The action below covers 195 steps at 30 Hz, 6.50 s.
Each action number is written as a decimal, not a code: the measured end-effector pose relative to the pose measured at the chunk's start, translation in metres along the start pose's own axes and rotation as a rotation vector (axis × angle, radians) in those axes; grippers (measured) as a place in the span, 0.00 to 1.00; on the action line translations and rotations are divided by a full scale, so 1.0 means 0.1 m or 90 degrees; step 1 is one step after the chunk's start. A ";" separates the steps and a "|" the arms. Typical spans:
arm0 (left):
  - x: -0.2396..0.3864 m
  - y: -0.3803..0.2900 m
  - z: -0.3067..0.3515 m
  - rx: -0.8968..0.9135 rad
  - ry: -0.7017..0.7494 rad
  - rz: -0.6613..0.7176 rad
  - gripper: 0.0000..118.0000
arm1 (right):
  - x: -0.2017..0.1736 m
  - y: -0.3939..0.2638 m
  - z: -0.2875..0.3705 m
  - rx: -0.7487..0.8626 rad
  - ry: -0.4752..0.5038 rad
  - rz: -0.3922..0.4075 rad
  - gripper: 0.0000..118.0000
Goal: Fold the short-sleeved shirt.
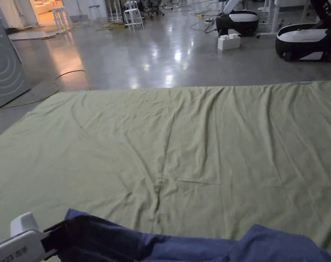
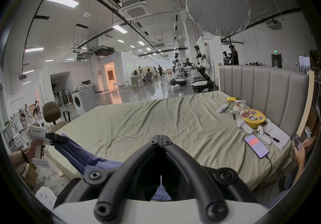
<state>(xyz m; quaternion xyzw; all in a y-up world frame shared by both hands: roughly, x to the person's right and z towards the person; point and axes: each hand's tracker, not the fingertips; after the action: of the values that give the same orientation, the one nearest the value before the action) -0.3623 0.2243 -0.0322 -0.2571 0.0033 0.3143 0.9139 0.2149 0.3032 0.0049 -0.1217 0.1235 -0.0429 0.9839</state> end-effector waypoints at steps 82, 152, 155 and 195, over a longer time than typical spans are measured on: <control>1.76 -1.22 -1.26 -0.193 -0.106 -0.099 0.10 | 0.12 -0.40 0.36 -0.092 0.098 -0.040 0.00; 0.74 -1.11 -1.71 -0.325 -0.190 0.015 0.30 | -0.42 -1.29 -1.98 -0.434 0.072 -0.186 0.00; 0.60 -0.68 -1.36 -0.286 -0.213 0.014 0.30 | -0.46 -1.05 -1.79 -0.384 0.117 -0.230 0.00; 1.74 0.25 1.72 0.342 0.102 -0.406 0.75 | -0.32 0.27 -0.22 -0.049 0.067 -0.013 0.00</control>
<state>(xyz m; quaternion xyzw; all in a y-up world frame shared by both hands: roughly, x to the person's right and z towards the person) -0.2637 0.4217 0.0758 -0.0219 0.0763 -0.0169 0.9967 0.1802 0.3276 -0.0146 -0.1585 0.1753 -0.0547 0.9701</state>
